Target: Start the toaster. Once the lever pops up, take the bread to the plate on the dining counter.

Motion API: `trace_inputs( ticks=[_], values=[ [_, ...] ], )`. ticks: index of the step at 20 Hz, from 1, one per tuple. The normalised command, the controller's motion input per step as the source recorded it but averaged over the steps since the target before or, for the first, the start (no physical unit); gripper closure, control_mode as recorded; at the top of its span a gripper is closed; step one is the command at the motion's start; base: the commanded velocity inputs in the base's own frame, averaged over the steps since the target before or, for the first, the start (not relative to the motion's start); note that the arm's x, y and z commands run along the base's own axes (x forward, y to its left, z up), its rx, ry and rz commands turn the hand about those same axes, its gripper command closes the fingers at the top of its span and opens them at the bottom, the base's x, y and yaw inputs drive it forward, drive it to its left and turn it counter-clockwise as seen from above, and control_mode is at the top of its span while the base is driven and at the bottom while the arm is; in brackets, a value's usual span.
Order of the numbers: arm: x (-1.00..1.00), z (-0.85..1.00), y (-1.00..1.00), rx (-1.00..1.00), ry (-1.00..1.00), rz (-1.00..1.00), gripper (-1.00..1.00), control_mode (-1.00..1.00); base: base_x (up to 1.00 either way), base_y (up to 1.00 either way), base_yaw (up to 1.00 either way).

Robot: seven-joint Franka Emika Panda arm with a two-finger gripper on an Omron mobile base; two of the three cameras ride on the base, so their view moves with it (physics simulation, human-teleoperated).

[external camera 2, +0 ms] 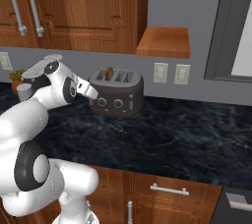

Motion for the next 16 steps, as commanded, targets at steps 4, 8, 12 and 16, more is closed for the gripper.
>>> trace_inputs(
  ticks=[4, 8, 12, 16],
  values=[
    [0.29, -0.17, 0.02, 0.0, 0.0, 0.0, -1.0, -1.0, 0.0, 0.0, 0.0],
    [0.31, -0.16, 0.05, 0.0, 0.0, 0.0, -1.0, -1.0, 0.0, 0.0, 0.0],
    [0.28, -0.13, 0.02, 0.0, 0.0, 0.0, -1.0, -1.0, 0.0, 0.0, 0.0],
    [0.25, -0.1, 0.0, 0.0, 0.0, 0.0, -1.0, -1.0, 0.0, 0.0, 0.0]
  ],
)
